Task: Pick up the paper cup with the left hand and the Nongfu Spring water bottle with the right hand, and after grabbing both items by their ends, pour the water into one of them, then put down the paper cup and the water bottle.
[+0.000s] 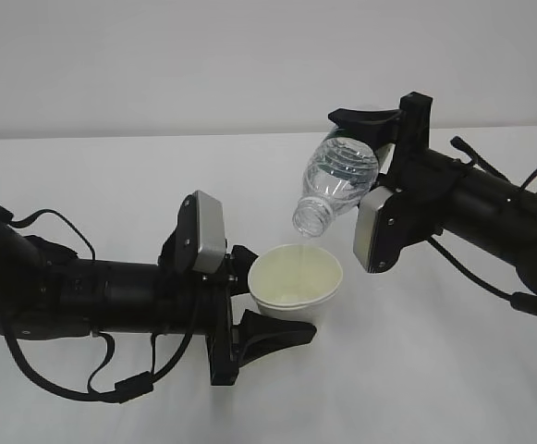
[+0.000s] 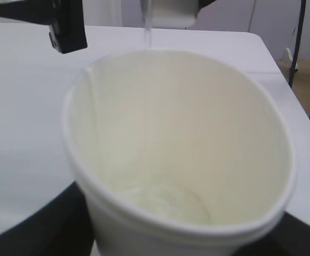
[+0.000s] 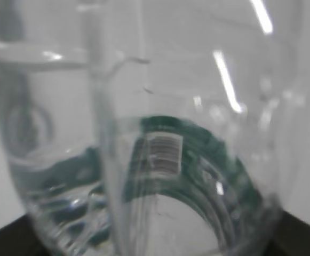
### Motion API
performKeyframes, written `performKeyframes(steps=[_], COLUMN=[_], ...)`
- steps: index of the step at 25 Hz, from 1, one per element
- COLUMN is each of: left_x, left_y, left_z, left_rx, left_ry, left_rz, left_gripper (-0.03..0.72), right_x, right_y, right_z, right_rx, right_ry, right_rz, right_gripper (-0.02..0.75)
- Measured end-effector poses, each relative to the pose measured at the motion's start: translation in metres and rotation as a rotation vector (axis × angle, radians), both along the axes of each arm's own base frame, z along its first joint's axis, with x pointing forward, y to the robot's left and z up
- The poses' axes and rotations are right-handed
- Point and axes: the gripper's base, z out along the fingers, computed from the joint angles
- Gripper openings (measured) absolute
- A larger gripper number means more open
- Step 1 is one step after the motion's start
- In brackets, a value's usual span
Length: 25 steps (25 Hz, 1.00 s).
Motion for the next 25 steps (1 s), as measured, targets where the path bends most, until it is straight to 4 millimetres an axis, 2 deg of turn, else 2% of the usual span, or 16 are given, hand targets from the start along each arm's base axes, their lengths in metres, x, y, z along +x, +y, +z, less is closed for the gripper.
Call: performKeyframes(steps=[25], left_x=[0.0], left_y=[0.0], left_z=[0.0], left_rx=[0.0], left_ry=[0.0], left_rz=[0.0], left_gripper=[0.477], right_x=[0.0], right_y=[0.0], right_z=[0.0], right_rx=[-0.014], right_ry=[-0.012], right_rz=[0.0], right_gripper=[0.483])
